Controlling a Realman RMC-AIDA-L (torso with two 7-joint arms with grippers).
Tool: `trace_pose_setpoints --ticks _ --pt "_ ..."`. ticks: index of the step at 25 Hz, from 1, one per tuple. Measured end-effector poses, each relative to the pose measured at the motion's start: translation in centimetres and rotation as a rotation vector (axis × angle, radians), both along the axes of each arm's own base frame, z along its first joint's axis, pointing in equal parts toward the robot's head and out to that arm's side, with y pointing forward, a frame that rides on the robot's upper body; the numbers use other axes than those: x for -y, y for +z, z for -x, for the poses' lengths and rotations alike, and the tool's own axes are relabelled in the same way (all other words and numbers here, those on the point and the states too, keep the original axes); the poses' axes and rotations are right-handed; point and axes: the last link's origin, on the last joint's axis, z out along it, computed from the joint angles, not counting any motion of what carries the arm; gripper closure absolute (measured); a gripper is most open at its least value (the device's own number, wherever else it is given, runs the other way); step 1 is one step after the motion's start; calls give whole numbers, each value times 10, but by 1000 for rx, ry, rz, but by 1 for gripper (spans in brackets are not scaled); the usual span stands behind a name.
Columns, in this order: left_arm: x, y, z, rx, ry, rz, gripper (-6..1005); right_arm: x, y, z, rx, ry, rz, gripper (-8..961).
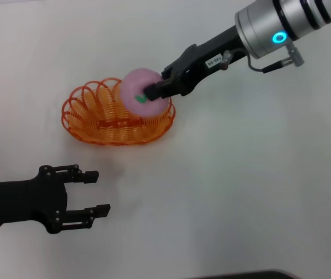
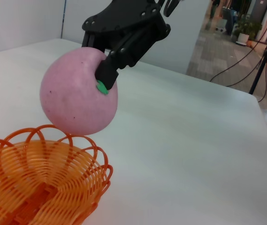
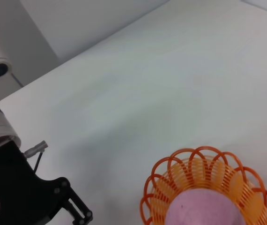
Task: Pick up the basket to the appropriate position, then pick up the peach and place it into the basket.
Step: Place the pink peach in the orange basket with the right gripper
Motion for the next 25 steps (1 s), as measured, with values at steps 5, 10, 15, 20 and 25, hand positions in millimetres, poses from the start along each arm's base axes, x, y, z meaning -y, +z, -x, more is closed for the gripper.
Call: trace_pose_setpoints --ticks 5,10,15,20,25 --pt "0 0 0 -1 1 -1 288 -1 -2 0 -4 22 -6 682" --pt "0 0 0 1 1 1 288 -2 -1 -1 -16 15 -18 525" --pt "0 0 0 2 0 3 295 -2 0 -3 -22 22 -30 318" --pt "0 0 -1 5 -2 -1 293 7 3 -12 -72 103 -26 163" --pt "0 0 -1 9 -5 -4 292 22 13 -32 -126 188 -36 92"
